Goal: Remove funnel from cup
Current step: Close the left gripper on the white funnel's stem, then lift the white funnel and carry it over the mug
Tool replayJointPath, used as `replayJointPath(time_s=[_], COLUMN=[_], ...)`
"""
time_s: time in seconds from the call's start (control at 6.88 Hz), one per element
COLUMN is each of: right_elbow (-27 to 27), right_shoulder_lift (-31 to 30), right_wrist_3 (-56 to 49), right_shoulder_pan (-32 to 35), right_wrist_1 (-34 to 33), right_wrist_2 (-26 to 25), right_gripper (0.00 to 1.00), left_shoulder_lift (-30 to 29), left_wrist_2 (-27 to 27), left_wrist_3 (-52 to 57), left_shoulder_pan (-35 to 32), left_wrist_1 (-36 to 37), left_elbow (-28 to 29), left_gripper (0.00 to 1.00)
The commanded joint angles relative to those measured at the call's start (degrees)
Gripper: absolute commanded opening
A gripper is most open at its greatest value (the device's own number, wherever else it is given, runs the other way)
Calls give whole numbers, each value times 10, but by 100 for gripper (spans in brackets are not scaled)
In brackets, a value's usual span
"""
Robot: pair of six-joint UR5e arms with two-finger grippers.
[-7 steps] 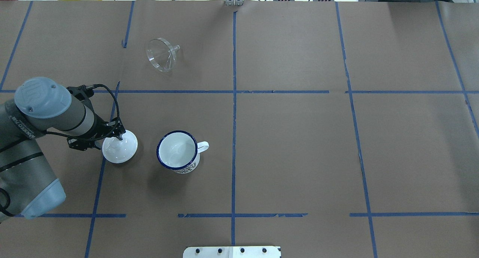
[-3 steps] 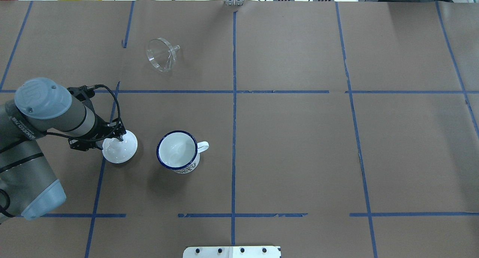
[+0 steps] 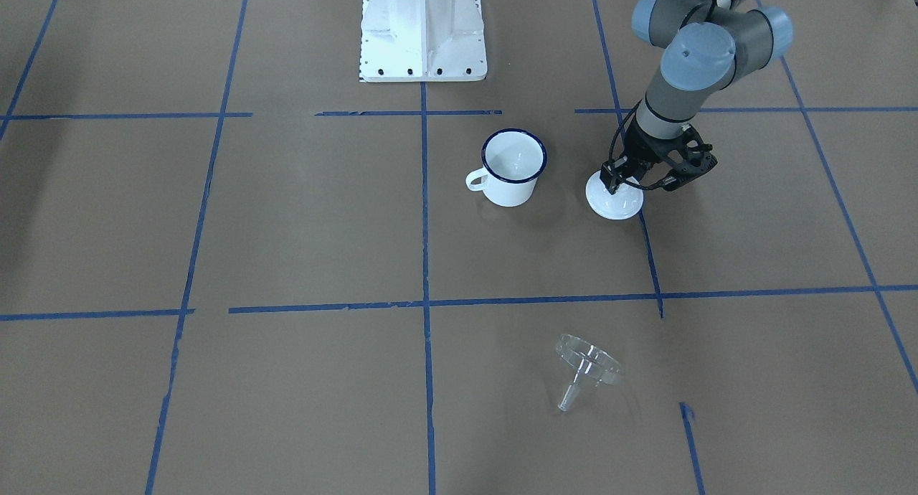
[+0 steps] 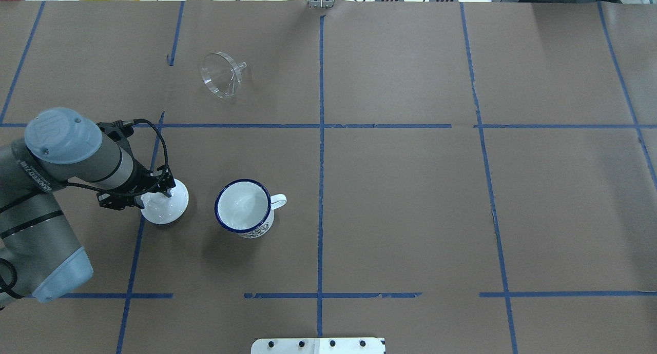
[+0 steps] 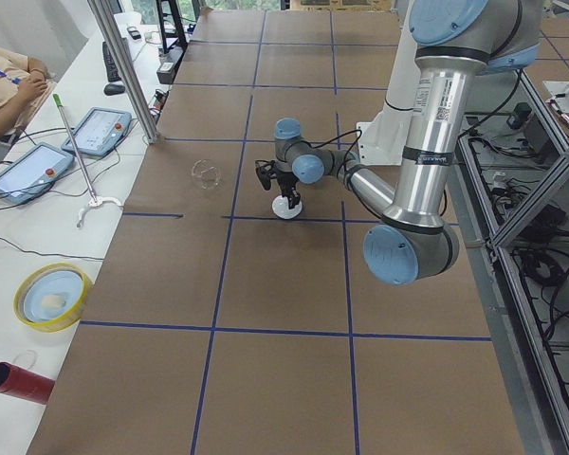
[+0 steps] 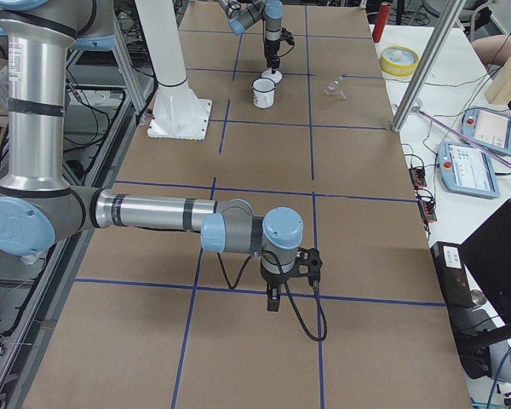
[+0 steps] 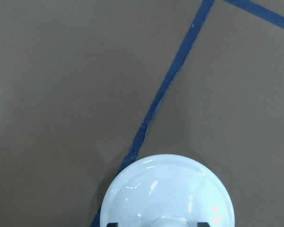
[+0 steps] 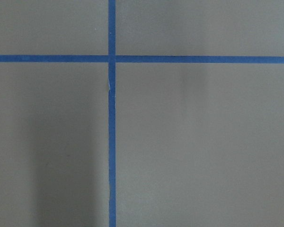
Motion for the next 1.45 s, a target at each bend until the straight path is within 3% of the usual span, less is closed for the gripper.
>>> replayJointPath(time_s=[0.0,0.15,0.29,0.58,0.73,0.87,1.02,1.31], right_elbow=[0,0,0,0,0,0,0,0], right_shoulder_lift=[0,0,0,0,0,0,0,0], right_wrist_3=[0,0,0,0,0,0,0,0], right_shoulder_pan=[0,0,0,0,0,0,0,0], right_wrist_1=[0,0,0,0,0,0,0,0], right_wrist_2=[0,0,0,0,0,0,0,0], right_gripper=[100,100,100,100,100,100,100,100], left_shoulder_lift=[-1,-1,-1,-8,-27,-114,-187,-244], left_wrist_2=[-3,-4,-18,-19,-19,-19,-19,-13], left_wrist_3=[0,-1,-1,-6,-9,-11,-50,-123], left_shoulder_pan=[1,1,1,-9,-41,-65,-57,16], left_wrist_1=[0,0,1,20,120,228,288,288], left_elbow=[1,-3,-3,-61,-133,-155,-135,-70], left_gripper=[43,7,0,0,0,0,0,0])
